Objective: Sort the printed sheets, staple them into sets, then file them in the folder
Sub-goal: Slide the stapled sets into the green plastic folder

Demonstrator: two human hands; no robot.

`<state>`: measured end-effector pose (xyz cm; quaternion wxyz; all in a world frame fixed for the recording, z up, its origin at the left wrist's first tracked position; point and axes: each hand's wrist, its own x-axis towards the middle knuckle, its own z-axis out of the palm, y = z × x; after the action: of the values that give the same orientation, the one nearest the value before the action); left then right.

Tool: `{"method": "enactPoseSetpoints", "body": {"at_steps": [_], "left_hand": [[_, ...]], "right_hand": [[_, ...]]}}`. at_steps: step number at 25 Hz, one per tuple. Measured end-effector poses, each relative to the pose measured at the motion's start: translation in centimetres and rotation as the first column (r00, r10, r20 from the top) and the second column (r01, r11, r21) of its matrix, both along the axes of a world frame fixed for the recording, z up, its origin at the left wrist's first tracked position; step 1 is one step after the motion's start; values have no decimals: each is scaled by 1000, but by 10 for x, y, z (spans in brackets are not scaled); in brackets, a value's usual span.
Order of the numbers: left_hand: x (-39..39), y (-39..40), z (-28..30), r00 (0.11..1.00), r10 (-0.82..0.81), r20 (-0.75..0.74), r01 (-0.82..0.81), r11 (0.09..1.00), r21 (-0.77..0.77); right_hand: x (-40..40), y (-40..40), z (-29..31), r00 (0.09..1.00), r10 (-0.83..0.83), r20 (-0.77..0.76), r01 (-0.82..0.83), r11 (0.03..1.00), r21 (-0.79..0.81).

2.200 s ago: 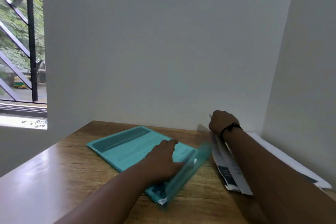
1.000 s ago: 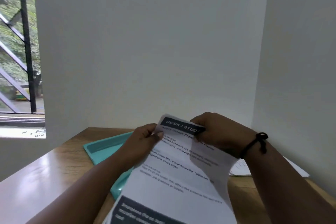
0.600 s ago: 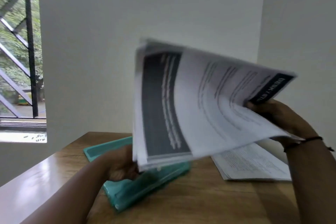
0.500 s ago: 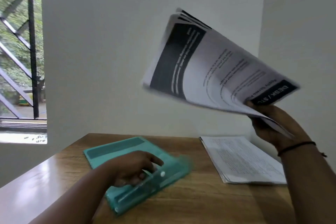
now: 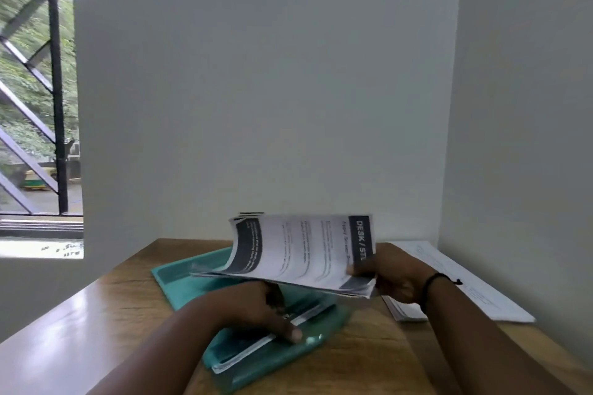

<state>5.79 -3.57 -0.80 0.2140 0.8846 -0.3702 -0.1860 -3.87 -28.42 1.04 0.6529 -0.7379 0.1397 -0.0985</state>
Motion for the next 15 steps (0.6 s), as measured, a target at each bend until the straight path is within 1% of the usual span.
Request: {"method": "enactPoseSetpoints", "body": {"at_steps": [2,5,7,8,10,13,14,15], "left_hand": [[4,-1,-4,995,21,93,-27,997,69],[1,-3,-10,960,46,277,-89,985,147],[-1,-5,-11,937,55,344,-121,978,172],[0,-5,-13,935,50,351,-115,979,170],[8,-6,-19,941,38,335,-85,988,125],[15,1,-19,965,35,260,-24,999,-46],[16,3,-17,969,21,246,5,994,-106],[17,6,-16,973,5,233,24,992,-120]], "right_hand": [[-10,-2,-2,996,92,-16,-91,996,17],[-18,9,-8,990,143,-4,-141,979,146],[-19,24,-13,986,163,-41,-157,980,124],[-21,34,-13,985,163,-52,-157,983,97],[-24,46,-12,993,102,-55,-100,994,48],[-39,54,-9,999,27,18,-28,996,83],[-46,54,-10,999,10,47,-13,999,47],[-54,52,-14,997,-15,71,21,996,-84]]}}
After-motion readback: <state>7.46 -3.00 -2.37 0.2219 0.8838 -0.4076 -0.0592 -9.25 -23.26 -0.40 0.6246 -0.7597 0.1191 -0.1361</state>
